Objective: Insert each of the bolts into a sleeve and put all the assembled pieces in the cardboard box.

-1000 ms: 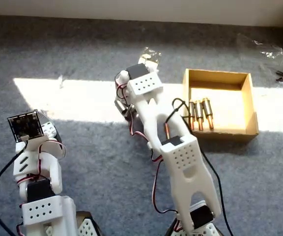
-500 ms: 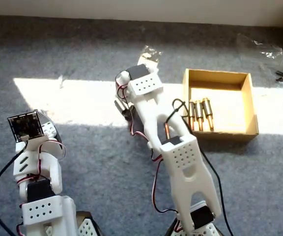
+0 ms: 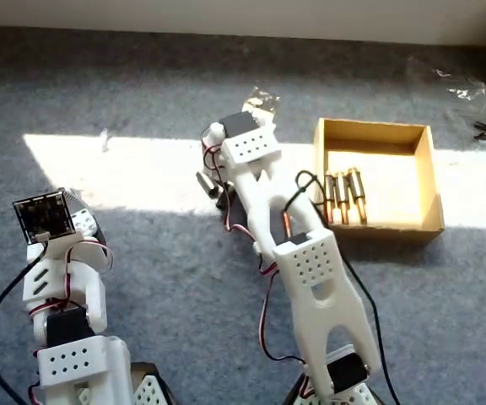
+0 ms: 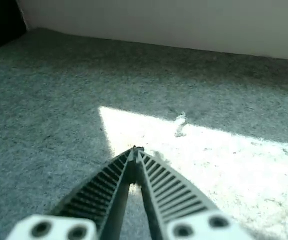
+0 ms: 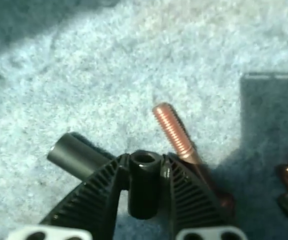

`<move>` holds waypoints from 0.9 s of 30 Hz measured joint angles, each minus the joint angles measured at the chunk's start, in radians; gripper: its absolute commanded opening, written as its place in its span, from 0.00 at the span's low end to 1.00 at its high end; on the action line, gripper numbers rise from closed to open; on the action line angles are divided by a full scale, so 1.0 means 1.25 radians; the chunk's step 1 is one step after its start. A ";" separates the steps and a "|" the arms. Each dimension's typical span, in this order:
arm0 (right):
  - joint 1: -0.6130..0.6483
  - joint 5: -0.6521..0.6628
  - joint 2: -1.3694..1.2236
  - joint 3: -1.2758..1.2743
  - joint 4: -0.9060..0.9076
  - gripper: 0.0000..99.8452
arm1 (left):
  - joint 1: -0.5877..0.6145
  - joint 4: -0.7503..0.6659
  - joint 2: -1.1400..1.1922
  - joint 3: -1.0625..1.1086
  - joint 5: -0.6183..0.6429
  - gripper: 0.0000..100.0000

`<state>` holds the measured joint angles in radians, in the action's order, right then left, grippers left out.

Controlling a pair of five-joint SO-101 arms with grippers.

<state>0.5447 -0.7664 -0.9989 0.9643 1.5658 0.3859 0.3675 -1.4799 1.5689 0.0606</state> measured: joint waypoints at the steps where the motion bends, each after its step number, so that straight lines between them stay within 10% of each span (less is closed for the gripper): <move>1: 0.002 0.000 0.000 0.000 0.005 0.08 | 0.000 0.000 0.000 0.000 0.000 0.01; 12: 0.017 0.099 -0.001 -0.007 0.072 0.08 | 0.000 0.000 0.000 0.000 0.000 0.01; 27: 0.026 0.497 -0.005 0.009 0.117 0.08 | 0.000 0.000 0.000 0.000 0.000 0.01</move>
<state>0.5769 -0.1450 -1.0050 0.9751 1.7116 0.3859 0.3675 -1.4799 1.5689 0.0606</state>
